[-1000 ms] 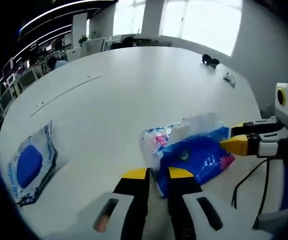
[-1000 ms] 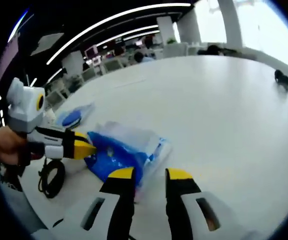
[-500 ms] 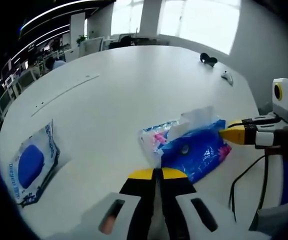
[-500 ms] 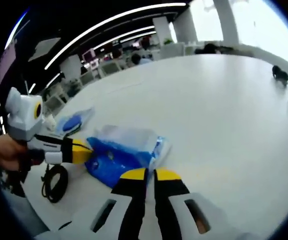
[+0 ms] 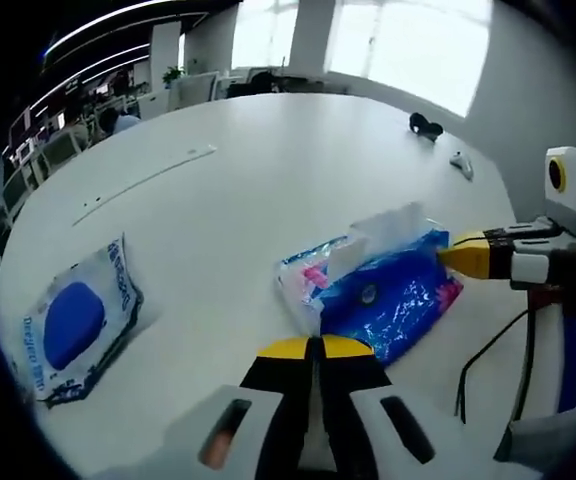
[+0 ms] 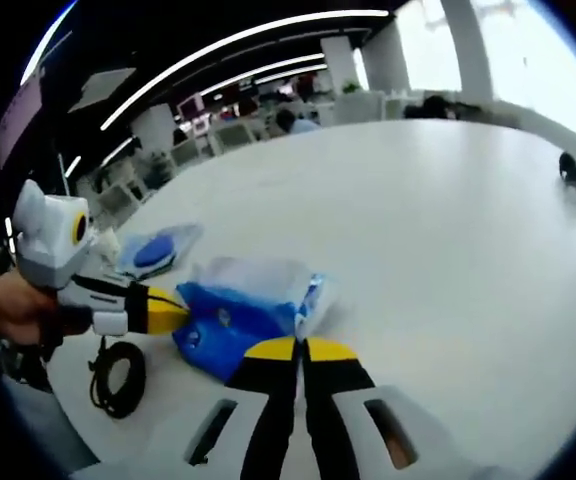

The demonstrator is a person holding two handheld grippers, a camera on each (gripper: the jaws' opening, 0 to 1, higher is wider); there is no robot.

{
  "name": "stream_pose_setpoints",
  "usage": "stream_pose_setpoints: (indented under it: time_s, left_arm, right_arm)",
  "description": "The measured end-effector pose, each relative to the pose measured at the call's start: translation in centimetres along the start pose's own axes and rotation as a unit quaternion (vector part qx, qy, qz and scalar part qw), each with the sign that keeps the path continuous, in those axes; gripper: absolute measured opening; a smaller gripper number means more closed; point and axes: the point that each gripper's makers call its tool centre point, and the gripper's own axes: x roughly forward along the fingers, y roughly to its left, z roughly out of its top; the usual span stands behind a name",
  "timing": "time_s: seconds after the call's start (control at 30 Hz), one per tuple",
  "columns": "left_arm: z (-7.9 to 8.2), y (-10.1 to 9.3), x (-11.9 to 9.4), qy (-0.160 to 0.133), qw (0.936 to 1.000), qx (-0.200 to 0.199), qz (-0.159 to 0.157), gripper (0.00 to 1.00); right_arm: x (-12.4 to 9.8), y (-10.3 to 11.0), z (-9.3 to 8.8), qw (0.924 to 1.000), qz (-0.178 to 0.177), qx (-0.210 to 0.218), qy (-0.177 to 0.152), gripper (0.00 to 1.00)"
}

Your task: Arrange the tabletop items into an orderly group along one side of the table until the central work area is clear of visible clutter.

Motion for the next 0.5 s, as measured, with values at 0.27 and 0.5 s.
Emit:
stream_pose_setpoints:
  time_s: [0.27,0.5]
  left_arm:
    - [2.3,3.1,-0.5,-0.019,0.9994,-0.022,0.019,0.01]
    - [3.3,5.6,-0.4,-0.032,0.9969,-0.06,0.039,0.01]
  right_arm:
    - [2.5,1.3,3.1,0.9997,0.016,-0.016,-0.012,0.0]
    - [5.2,2.3,5.8,0.9989,0.021,-0.039,-0.017,0.0]
